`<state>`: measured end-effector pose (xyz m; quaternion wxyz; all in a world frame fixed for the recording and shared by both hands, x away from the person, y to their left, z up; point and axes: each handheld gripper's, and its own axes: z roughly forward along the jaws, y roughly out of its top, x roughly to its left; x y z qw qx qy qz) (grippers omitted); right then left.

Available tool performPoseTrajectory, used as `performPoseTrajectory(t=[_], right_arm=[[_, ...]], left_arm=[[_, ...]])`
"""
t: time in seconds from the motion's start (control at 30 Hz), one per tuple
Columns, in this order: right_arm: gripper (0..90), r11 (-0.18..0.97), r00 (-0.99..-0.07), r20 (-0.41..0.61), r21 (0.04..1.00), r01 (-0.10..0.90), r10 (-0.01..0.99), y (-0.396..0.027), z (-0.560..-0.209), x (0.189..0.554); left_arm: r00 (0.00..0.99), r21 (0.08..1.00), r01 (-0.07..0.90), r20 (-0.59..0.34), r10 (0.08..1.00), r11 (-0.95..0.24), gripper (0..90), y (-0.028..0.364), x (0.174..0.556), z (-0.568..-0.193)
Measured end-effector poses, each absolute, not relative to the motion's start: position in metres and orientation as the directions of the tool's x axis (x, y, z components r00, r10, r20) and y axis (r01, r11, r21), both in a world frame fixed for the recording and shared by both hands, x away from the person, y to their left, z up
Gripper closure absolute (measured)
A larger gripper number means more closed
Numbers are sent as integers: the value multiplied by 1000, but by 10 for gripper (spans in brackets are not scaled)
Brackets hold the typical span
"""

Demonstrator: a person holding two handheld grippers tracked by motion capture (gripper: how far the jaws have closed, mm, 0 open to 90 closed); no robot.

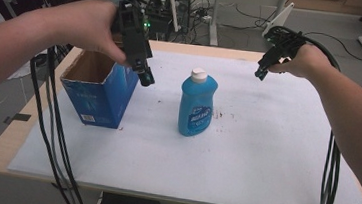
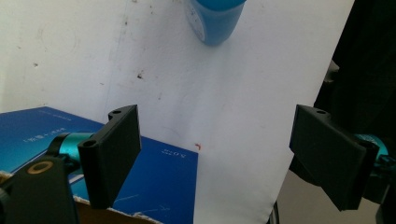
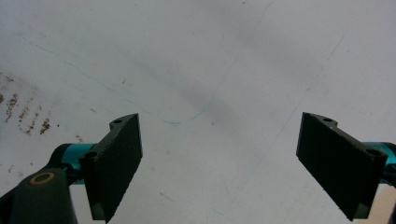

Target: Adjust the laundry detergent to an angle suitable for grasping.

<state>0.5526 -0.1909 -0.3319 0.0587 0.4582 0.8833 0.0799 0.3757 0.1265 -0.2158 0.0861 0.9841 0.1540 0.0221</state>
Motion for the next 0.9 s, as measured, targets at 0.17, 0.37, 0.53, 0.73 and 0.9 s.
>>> performPoseTrajectory(t=[0.17, 0.37, 0.53, 0.73, 0.9], right_arm=[[136, 564, -570, -30, 198, 802, 821, -192, -331, 553], [136, 559, -565, -28, 197, 805, 824, -195, -331, 553], [136, 563, -570, -29, 203, 801, 821, -196, -329, 552], [136, 563, -570, -28, 203, 801, 821, -195, -329, 551], [136, 565, -572, -28, 204, 799, 820, -194, -328, 550]], left_arm=[[953, 176, 295, 14, 302, -939, 166, 125, 377, -217], [955, 168, 290, 14, 297, -942, 166, 123, 378, -218], [955, 164, 289, 12, 295, -943, 167, 122, 378, -218], [955, 166, 292, 11, 298, -942, 167, 121, 377, -218], [954, 163, 294, 11, 300, -942, 167, 121, 377, -218]])
